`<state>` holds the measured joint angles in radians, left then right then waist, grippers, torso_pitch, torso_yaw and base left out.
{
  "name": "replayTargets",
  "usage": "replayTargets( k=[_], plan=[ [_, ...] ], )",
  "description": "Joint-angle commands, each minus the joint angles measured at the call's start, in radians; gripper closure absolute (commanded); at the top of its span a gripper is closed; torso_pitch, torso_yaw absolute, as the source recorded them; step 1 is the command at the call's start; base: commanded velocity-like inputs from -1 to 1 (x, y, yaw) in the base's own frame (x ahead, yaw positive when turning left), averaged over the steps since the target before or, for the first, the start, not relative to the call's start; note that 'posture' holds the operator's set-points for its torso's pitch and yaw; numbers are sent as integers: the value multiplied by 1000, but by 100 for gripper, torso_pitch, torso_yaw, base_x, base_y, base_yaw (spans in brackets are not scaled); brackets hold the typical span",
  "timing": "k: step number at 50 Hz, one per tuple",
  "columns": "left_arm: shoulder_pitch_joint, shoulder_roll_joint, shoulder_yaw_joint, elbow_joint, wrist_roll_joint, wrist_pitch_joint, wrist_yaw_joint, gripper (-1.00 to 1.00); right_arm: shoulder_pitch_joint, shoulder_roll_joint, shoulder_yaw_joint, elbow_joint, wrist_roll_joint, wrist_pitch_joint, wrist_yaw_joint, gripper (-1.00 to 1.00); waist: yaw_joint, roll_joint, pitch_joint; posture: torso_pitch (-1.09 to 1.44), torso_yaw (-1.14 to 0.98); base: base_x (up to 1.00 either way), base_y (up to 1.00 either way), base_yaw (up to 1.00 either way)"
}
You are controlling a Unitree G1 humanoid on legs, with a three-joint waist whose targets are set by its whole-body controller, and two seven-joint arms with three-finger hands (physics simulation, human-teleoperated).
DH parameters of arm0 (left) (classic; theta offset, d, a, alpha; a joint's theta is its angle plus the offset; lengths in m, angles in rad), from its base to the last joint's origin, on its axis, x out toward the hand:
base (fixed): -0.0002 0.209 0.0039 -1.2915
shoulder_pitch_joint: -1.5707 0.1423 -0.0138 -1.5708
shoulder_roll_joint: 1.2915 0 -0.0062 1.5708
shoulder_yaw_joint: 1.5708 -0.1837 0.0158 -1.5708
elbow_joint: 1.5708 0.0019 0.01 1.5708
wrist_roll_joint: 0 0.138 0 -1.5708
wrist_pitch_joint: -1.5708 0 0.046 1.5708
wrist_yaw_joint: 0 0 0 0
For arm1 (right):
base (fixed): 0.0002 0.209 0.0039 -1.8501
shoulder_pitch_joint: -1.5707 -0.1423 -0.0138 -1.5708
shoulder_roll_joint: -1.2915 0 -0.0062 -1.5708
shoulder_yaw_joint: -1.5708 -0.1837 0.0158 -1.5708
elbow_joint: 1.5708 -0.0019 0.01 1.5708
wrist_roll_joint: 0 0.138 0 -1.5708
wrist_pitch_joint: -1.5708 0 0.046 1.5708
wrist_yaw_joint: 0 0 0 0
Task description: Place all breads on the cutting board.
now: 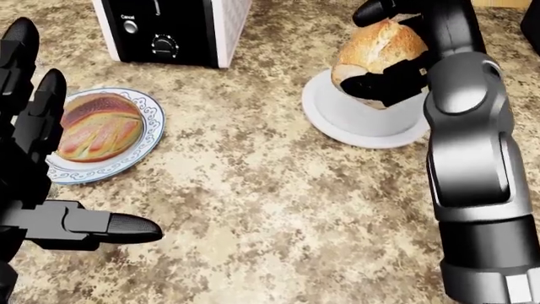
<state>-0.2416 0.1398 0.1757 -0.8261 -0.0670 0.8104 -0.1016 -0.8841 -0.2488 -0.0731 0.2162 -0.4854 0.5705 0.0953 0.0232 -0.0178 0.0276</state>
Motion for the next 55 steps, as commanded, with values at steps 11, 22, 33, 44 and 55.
replayTargets(
  k=[11, 22, 33, 44, 55],
  plan=[
    [-201, 78, 28, 265, 12, -84, 29, -100, -21, -3, -1, -202, -54, 81, 97, 88, 0, 8, -18, 0, 0, 0, 0, 0],
    [-333, 160, 21, 396, 63, -55, 18, -100, -19, 10, 4, -221, -64, 87, 105, 100, -8, 9, -21, 0, 0, 0, 0, 0],
    [-370, 194, -36, 523, 313, -93, -136, -100, -19, 21, 9, -211, -67, 79, 98, 100, -9, 14, -22, 0, 0, 0, 0, 0],
    [-449, 189, -20, 662, 378, -124, -162, -100, -17, 18, 5, -210, -65, 74, 97, 100, -9, 8, -23, 0, 0, 0, 0, 0],
    [-509, 212, -7, 942, 377, -264, -111, -100, -17, 16, 6, -208, -69, 71, 99, 100, -11, 12, -28, 0, 0, 0, 0, 0]
  ],
)
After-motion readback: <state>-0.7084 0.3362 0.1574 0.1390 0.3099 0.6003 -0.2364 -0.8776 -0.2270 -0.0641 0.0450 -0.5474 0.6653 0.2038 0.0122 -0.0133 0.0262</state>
